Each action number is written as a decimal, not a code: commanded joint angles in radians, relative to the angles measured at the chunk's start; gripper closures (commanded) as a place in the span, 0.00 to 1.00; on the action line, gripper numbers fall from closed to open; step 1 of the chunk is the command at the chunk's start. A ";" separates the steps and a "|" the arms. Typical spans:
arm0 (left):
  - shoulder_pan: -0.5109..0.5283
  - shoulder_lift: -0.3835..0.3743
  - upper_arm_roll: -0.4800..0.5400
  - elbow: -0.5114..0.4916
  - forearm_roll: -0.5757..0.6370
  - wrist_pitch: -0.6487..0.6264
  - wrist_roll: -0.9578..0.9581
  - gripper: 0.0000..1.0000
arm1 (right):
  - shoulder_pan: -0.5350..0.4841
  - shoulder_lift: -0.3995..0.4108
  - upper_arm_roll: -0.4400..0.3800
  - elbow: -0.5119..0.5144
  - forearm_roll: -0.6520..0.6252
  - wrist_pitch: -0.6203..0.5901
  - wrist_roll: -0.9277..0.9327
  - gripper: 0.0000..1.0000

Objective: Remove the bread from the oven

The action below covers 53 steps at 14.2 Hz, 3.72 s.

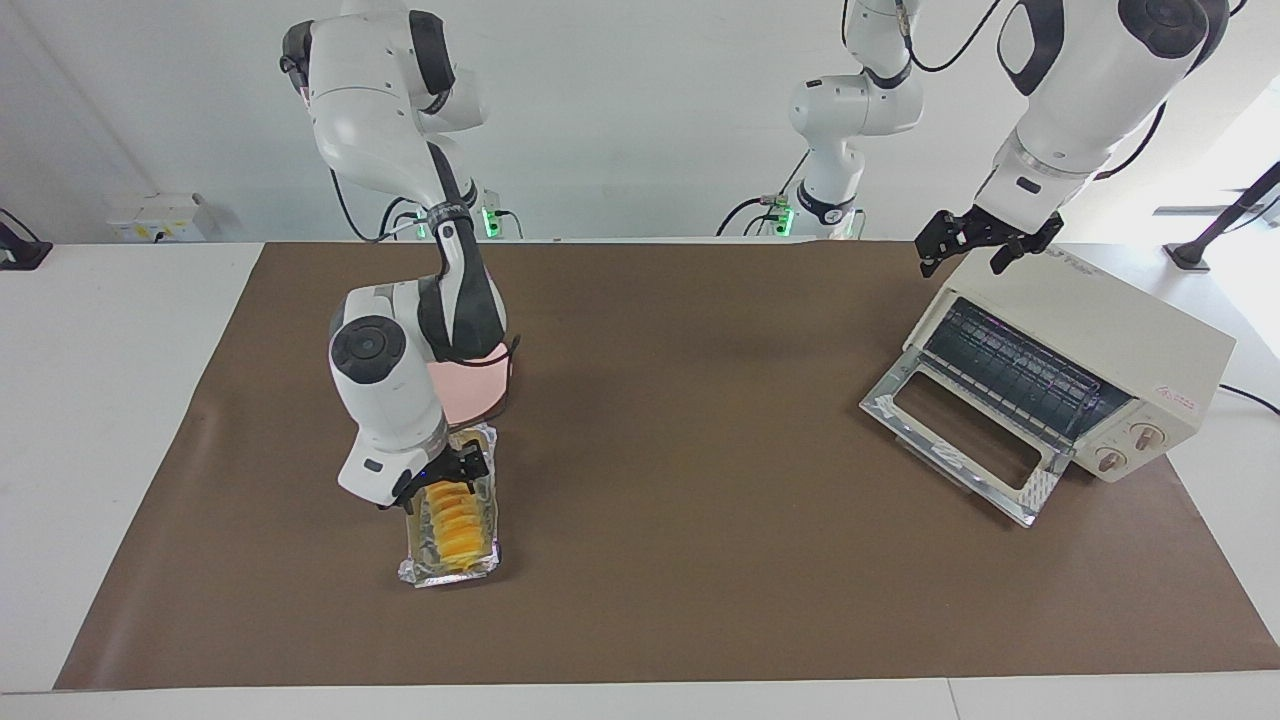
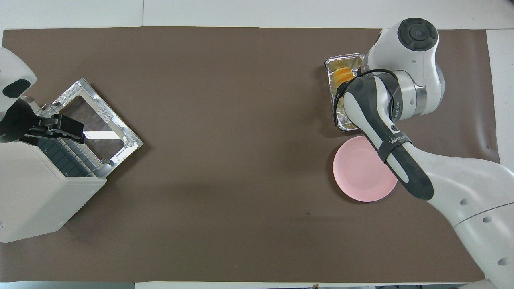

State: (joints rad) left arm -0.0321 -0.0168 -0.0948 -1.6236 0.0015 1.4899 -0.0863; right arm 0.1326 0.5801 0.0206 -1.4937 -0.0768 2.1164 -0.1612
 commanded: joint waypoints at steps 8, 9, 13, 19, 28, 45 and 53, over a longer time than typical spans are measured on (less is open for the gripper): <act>0.018 -0.025 -0.013 -0.019 -0.008 0.000 0.002 0.00 | -0.002 -0.020 0.010 -0.128 -0.024 0.171 -0.011 0.93; 0.018 -0.025 -0.011 -0.019 -0.008 0.000 0.002 0.00 | -0.001 -0.020 0.010 -0.128 -0.024 0.168 -0.011 1.00; 0.018 -0.025 -0.011 -0.019 -0.008 0.000 0.002 0.00 | -0.005 -0.029 0.010 -0.105 -0.024 0.094 -0.027 1.00; 0.018 -0.025 -0.011 -0.019 -0.008 0.000 0.002 0.00 | 0.004 -0.259 0.018 -0.118 0.000 -0.208 -0.043 1.00; 0.018 -0.025 -0.011 -0.019 -0.008 0.000 0.002 0.00 | -0.021 -0.853 0.016 -0.882 0.135 0.011 -0.041 1.00; 0.018 -0.025 -0.011 -0.019 -0.008 0.000 0.002 0.00 | 0.013 -0.730 0.016 -1.055 0.135 0.389 -0.020 0.00; 0.018 -0.025 -0.011 -0.019 -0.008 0.000 0.003 0.00 | -0.074 -0.730 0.012 -0.617 0.131 -0.151 -0.038 0.00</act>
State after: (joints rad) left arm -0.0321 -0.0168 -0.0948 -1.6236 0.0015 1.4898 -0.0863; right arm 0.0845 -0.1600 0.0262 -2.1990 0.0337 2.0543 -0.1823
